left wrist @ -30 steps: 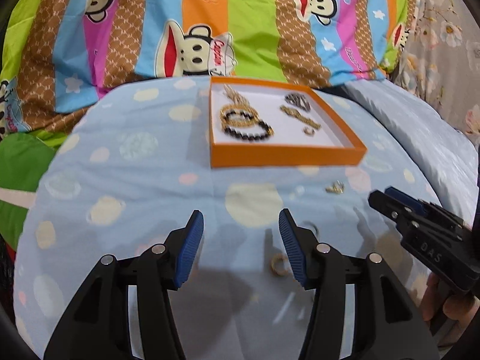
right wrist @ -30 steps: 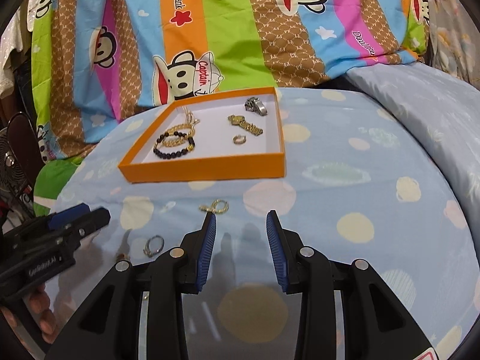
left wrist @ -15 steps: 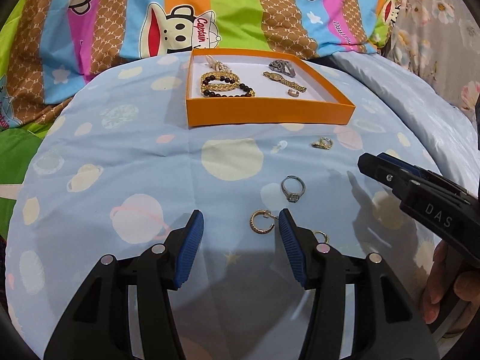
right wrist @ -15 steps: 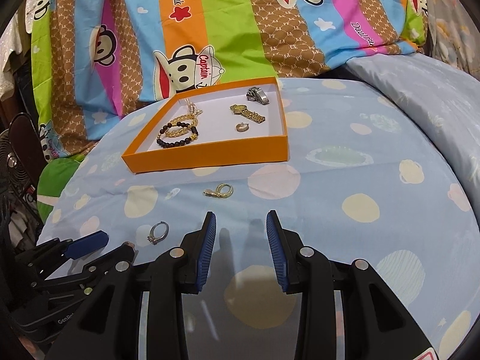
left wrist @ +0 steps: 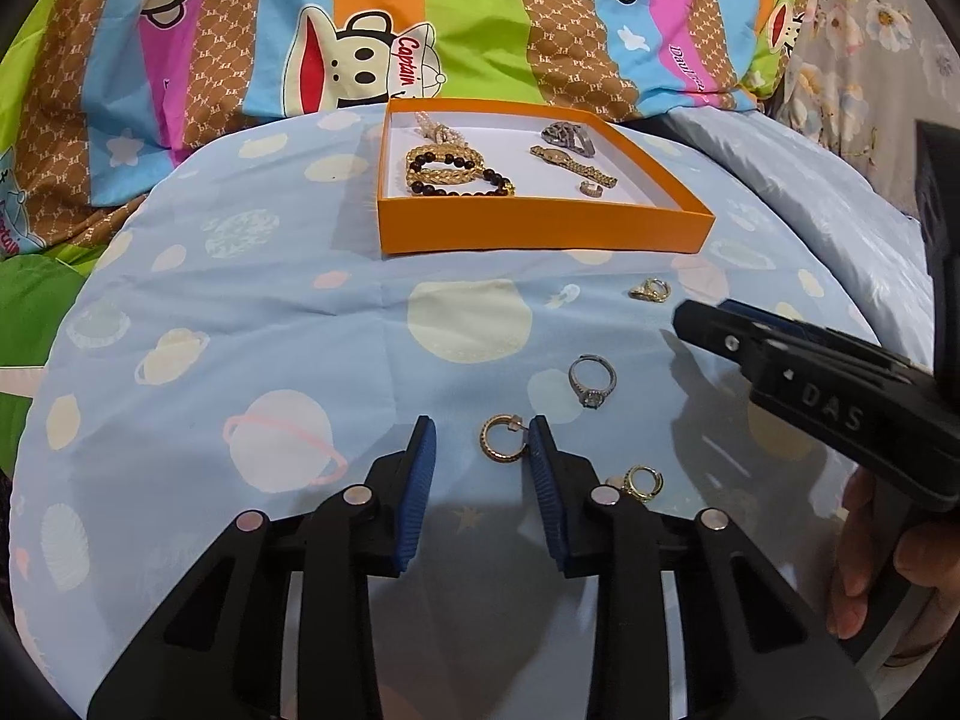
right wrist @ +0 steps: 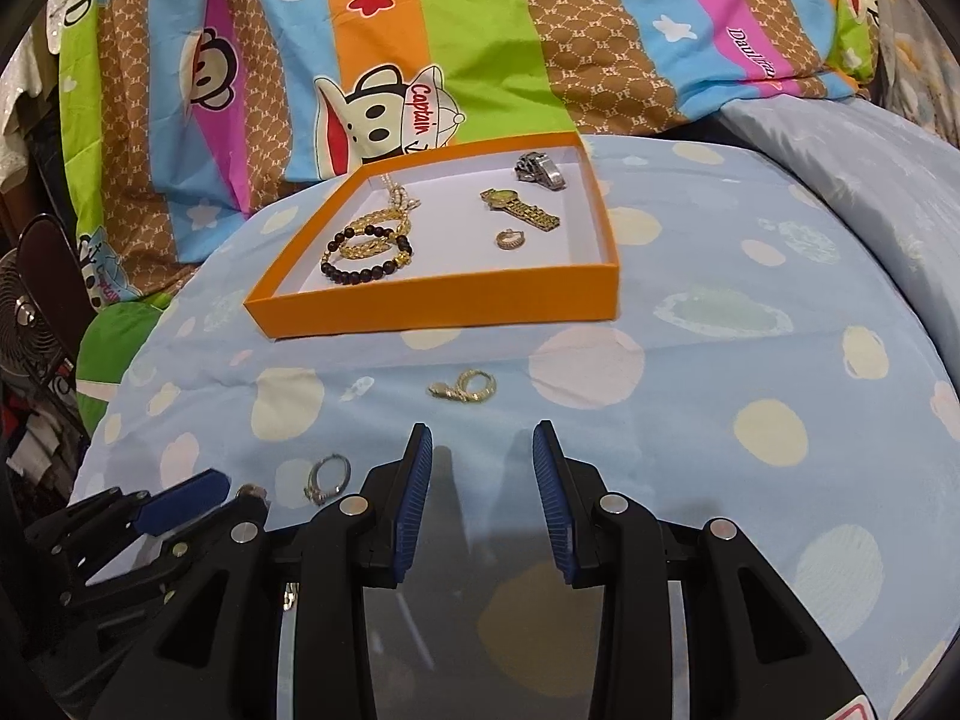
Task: Organize jewelry
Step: 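Move the left gripper to another gold hoop earring while the right gripper moves toward a silver ring, then grasp the gold hoop earring with the left gripper while the right grasps a gold drop earring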
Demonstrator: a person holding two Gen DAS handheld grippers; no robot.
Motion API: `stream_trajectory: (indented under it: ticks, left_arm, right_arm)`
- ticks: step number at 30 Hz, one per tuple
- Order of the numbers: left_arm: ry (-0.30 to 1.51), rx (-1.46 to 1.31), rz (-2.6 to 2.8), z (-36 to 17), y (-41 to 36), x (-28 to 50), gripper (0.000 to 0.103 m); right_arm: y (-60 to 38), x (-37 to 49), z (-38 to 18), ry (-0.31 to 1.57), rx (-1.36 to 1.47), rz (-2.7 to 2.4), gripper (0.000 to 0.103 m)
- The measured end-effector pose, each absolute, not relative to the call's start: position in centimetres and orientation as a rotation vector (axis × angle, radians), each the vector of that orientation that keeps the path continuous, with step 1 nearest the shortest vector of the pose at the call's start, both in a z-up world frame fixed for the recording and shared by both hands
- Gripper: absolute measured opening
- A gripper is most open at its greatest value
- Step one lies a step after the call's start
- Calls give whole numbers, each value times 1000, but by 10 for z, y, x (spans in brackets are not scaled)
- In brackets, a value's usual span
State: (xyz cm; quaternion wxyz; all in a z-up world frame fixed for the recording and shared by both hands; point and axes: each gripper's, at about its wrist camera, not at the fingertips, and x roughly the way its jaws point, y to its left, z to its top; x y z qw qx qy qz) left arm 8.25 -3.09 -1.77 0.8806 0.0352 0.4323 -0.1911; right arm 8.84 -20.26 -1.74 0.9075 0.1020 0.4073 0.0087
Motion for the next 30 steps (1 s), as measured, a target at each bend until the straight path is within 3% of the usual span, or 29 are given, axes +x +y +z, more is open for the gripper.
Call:
stream_trajectory:
  ticks: [8, 11, 30]
  left_arm:
    - [901, 66, -406, -17, -30, 83, 29]
    - [901, 66, -407, -17, -30, 83, 29]
    - [900, 62, -405, -18, -30, 84, 27]
  right_arm:
    - [-196, 114, -23, 879, 199, 7, 34]
    - [-195, 118, -23, 884, 192, 0, 25]
    - [-204, 86, -12, 810, 235, -6, 24]
